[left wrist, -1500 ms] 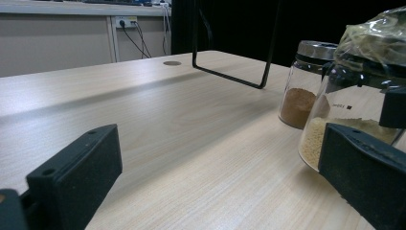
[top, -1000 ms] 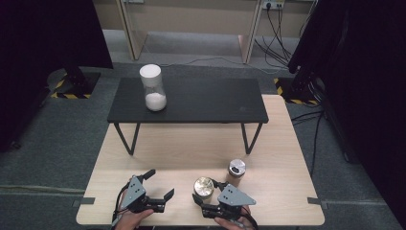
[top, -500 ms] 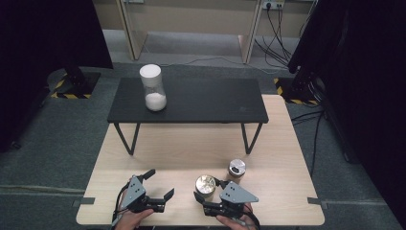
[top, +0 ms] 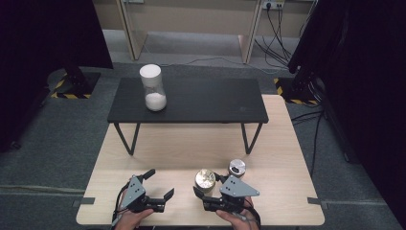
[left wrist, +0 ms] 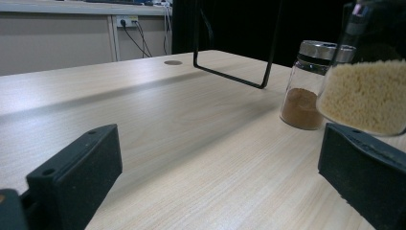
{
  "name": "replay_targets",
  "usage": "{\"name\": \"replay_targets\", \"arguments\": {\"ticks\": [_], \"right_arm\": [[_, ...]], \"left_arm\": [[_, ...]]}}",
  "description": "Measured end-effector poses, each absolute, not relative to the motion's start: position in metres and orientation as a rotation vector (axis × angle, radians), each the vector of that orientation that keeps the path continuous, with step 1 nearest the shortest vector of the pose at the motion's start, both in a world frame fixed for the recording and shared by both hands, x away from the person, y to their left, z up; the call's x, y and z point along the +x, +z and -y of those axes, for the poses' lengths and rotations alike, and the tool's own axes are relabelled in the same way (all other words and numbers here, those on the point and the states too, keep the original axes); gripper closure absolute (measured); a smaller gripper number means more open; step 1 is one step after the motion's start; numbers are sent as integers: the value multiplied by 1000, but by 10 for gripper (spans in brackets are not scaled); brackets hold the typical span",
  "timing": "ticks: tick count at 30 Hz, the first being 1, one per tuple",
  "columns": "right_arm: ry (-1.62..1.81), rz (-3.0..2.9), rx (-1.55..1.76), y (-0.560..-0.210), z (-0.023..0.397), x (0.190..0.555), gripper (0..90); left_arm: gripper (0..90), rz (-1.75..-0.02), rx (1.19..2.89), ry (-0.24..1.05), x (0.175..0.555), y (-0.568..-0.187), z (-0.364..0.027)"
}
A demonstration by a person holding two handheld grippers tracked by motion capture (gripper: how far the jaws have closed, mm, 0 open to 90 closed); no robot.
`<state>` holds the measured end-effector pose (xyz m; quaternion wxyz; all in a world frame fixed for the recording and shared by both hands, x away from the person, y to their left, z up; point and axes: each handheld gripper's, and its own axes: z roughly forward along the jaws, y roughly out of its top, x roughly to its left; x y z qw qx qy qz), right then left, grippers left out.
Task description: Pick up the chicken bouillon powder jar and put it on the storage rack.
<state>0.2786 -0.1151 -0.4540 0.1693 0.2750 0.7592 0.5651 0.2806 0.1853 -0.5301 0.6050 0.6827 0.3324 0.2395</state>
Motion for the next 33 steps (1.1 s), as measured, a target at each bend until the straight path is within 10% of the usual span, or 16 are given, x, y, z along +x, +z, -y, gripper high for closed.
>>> {"name": "replay_targets", "arguments": {"ticks": [33], "right_arm": [[1625,-2163,759,-419,113,296,306]], "left_arm": [[6,-767,1578,555,280,-530,-185]]}}
